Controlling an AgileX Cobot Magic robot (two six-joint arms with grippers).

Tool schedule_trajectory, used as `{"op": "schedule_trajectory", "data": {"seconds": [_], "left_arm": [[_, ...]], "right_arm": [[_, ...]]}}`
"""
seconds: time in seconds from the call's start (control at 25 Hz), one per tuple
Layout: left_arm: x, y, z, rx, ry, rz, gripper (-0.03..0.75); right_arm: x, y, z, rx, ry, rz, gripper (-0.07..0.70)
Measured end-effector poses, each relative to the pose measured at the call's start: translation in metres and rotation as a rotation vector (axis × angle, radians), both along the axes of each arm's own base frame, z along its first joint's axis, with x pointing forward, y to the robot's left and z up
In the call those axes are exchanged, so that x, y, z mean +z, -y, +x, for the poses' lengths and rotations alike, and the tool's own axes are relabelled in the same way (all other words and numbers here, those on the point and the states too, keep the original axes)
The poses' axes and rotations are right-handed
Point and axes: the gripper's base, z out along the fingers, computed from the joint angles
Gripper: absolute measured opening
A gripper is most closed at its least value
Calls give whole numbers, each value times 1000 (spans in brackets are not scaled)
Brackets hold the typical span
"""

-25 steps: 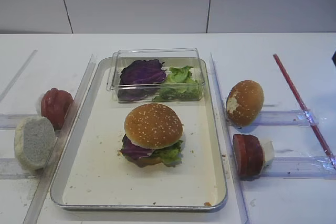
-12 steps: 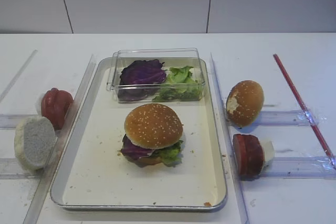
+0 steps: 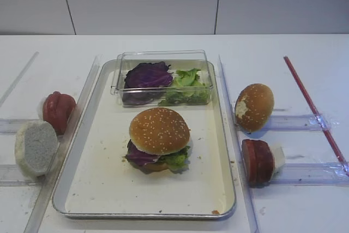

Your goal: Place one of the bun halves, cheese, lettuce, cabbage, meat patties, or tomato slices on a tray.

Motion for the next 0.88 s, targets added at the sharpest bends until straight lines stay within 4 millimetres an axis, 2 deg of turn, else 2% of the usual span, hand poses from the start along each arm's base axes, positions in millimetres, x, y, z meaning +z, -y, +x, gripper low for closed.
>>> {"op": "schedule_trajectory", "data": {"seconds": [0.28, 0.52, 0.72, 0.88], "left_arm": [[0, 0, 0, 0, 0, 0, 440], [0, 0, 0, 0, 0, 0, 440], [0, 0, 0, 0, 0, 0, 440], [0, 0, 0, 0, 0, 0, 440]], "right_arm": [[-9, 6, -31, 1, 125, 20, 693], [-31, 10, -50, 0, 187, 30, 691], [-48, 12, -64, 7, 265, 40, 630], [-50, 12, -65, 8, 281, 42, 603]]}}
